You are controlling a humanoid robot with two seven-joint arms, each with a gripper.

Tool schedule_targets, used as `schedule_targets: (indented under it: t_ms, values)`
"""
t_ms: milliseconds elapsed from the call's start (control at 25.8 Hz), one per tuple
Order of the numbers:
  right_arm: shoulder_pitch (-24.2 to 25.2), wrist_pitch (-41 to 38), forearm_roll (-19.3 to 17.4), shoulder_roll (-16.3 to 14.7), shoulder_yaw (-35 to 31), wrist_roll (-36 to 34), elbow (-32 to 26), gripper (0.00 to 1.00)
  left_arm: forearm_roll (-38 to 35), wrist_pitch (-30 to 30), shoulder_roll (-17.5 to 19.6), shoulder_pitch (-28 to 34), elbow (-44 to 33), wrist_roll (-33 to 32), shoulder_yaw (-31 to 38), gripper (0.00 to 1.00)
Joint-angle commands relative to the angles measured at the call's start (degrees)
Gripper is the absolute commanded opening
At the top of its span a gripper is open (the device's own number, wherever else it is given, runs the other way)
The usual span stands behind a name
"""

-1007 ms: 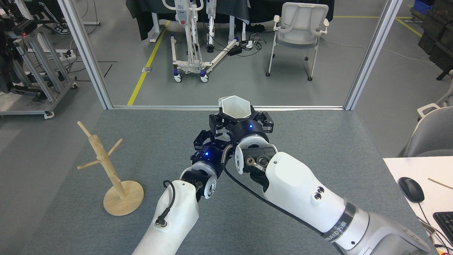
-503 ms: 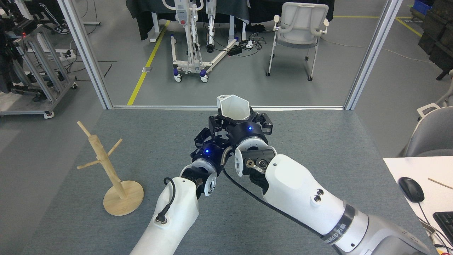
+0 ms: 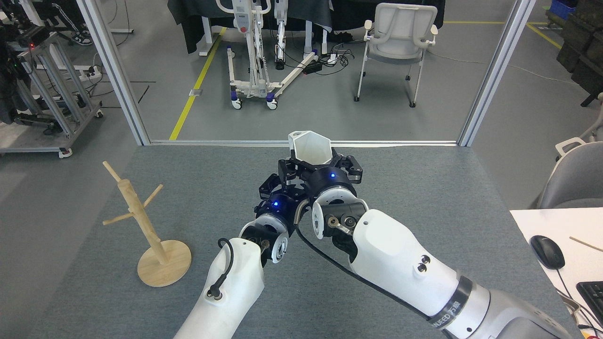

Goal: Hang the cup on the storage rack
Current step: 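Grasp the cup's base with the left gripper beneath the right gripper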

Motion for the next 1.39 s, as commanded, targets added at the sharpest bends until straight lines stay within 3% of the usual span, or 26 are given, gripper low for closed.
schedule_targets:
  t_ms: [0,155,310,1084,1355]
  values:
    - [0.07,-0.4,0.0,0.0,-0.04,-0.34,0.02,0.52,0.0,-0.63,0.03,0.16,-1.14,5.17,-0.04,0.23]
    - [0.16,-0.49,0.0,0.0,-0.04,-0.43,0.02,0.61,0.0,-0.63,0.03,0.24,-1.58,5.61,-0.04,0.22]
    - [0.25,-0.49,0.0,0.0,-0.04,-0.87,0.02,0.98,0.0,-0.63,0.03,0.24,-1.66,5.61,-0.04,0.22]
    - [0.25,-6.73,0.0,-0.09,-0.39,-5.62,-0.16,0.99,-0.09,-0.28,0.12,1.12,-2.81,5.96,0.04,0.2]
    - [0.25,-7.69,0.53,-1.41,-0.56,-5.62,-4.03,0.99,-0.09,-0.19,0.12,1.65,-2.9,5.96,0.13,0.2]
